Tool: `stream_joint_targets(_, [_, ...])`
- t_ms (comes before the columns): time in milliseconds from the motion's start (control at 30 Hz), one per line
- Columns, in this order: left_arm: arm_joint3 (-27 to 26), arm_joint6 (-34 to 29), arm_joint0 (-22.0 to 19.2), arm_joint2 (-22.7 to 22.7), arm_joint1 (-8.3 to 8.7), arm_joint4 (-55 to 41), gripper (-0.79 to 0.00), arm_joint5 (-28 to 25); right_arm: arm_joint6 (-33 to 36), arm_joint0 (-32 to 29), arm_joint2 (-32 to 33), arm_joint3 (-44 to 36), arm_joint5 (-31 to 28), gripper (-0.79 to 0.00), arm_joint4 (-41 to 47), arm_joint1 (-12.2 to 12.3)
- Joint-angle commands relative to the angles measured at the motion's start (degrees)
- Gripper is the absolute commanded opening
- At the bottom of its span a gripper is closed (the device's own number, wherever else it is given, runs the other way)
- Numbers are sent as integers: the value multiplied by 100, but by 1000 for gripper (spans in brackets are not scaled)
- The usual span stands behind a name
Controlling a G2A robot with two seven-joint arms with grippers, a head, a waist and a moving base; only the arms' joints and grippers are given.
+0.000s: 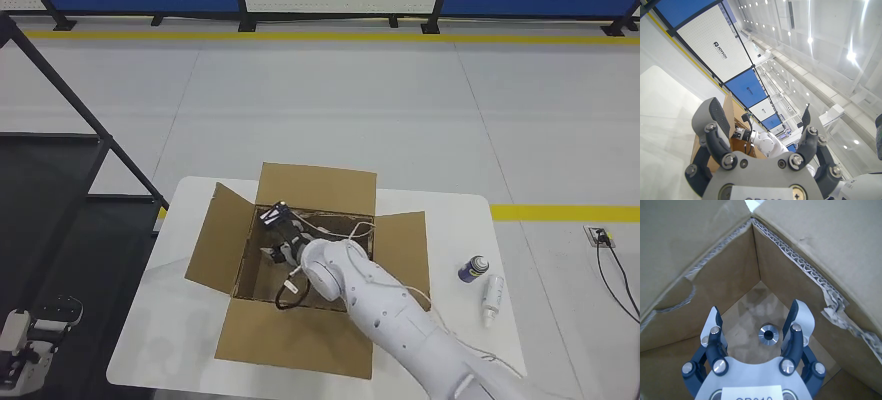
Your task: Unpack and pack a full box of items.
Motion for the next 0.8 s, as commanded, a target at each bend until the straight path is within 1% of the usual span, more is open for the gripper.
stream_joint_targets(0, [0,0,0,0,0,0,0,0,701,-829,600,-1815,50,-86,-549,438])
stream_joint_targets(67, [0,0,0,0,0,0,0,0,1327,-1727,1234,-3367,-101,-68,-1039,776])
stream_joint_targets(100, [0,0,0,0,0,0,0,0,1554,-2168,1539,-4053,-237,-65,-1216,906])
stream_joint_targets(167, [0,0,0,0,0,0,0,0,1722,-2927,2071,-5137,-474,-46,-1475,1093])
stream_joint_targets(267, [0,0,0,0,0,0,0,0,1559,-3753,2767,-6203,-635,0,-1632,1253])
stream_joint_targets(367, [0,0,0,0,0,0,0,0,1251,-4405,3612,-6977,-610,0,-1523,1359])
stream_joint_targets(467, [0,0,0,0,0,0,0,0,979,-5017,4575,-7490,-481,0,-1344,1437])
stream_joint_targets(567, [0,0,0,0,0,0,0,0,803,-5504,5463,-7607,-262,0,-1278,1490])
stream_joint_targets(667, [0,0,0,0,0,0,0,0,640,-5791,6124,-7344,23,0,-1119,1514])
stream_joint_targets(700, [0,0,0,0,0,0,0,0,633,-5840,6284,-7182,34,0,-997,1522])
stream_joint_targets(767, [0,0,0,0,0,0,0,0,717,-5823,6547,-6761,182,0,-1044,1546])
